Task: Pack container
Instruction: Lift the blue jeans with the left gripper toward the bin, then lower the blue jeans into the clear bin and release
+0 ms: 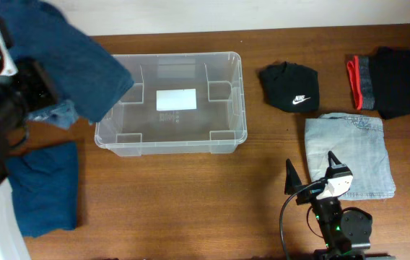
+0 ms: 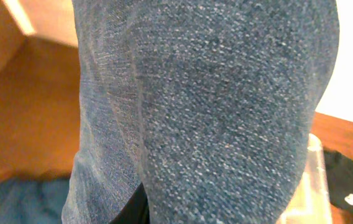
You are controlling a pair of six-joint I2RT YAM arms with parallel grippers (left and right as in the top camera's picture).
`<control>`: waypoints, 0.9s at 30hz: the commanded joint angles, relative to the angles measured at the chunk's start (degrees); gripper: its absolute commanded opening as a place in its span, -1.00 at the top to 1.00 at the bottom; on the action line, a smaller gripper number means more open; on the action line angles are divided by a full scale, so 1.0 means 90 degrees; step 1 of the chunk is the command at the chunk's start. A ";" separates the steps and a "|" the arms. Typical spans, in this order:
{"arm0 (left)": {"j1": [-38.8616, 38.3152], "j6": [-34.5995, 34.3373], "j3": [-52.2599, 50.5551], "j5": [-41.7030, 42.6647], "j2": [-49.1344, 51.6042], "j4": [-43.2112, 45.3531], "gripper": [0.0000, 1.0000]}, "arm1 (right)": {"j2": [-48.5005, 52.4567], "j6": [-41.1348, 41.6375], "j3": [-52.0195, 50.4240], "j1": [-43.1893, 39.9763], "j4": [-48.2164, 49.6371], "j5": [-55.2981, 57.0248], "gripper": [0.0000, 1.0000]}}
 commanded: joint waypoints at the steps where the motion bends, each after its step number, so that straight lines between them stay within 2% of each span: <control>1: -0.0554 0.0299 0.0238 0.0444 -0.0073 0.0359 0.98 | -0.0049 -0.0046 -0.0046 -0.0041 -0.0024 0.0058 -0.97; 10: -0.1651 0.0294 0.0238 0.0323 0.0313 0.0131 0.97 | -0.0049 -0.0046 -0.0046 -0.0041 -0.0024 0.0061 -0.97; 17: -0.1812 0.0294 0.0238 -0.0750 0.0780 -0.0330 0.96 | -0.0049 -0.0046 -0.0046 -0.0041 -0.0022 0.0061 -0.97; 23: -0.1809 0.0124 0.0240 -0.1831 0.0746 -0.0449 0.95 | -0.0049 -0.0046 -0.0046 -0.0041 -0.0024 0.0058 -0.97; 27: -0.1809 -0.0039 0.0240 -0.2234 0.0733 -0.0452 0.95 | -0.0049 -0.0046 -0.0046 -0.0041 -0.0022 0.0058 -0.97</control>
